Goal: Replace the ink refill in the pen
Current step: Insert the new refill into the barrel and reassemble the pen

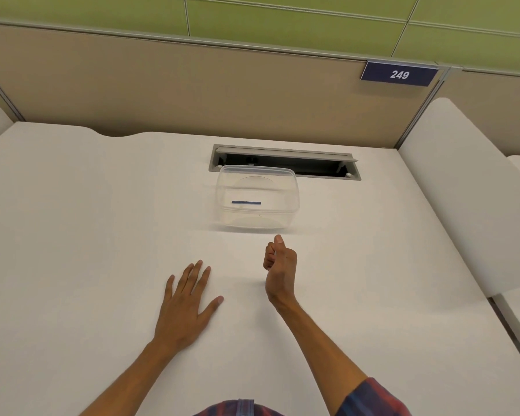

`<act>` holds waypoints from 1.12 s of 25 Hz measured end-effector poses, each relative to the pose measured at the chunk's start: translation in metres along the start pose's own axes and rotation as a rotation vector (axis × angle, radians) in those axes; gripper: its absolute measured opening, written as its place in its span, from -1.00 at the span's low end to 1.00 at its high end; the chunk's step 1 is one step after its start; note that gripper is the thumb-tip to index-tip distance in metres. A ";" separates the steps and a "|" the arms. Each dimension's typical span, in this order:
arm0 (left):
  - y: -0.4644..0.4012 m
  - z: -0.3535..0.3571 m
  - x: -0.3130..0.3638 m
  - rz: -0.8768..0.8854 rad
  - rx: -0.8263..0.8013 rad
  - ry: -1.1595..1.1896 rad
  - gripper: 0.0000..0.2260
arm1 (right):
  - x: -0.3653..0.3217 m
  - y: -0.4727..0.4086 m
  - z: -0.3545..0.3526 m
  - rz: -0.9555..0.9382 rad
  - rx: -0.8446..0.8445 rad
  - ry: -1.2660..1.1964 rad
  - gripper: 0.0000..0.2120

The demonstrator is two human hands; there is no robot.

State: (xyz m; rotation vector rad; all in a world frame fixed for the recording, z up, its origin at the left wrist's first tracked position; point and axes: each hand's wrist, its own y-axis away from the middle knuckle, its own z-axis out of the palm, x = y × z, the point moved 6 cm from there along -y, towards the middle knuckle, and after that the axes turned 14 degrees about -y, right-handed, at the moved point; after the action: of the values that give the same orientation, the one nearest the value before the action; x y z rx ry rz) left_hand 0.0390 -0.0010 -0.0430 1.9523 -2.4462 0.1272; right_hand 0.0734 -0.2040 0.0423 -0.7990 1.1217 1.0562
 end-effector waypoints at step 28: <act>0.000 0.000 -0.001 -0.005 0.036 0.013 -0.36 | 0.005 -0.003 0.007 -0.087 0.014 0.025 -0.59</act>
State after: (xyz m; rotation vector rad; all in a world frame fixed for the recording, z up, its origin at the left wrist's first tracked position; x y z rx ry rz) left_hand 0.0391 0.0002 -0.0435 1.9648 -2.4480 0.1847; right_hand 0.0791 -0.1971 0.0397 -0.8447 1.1046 0.9677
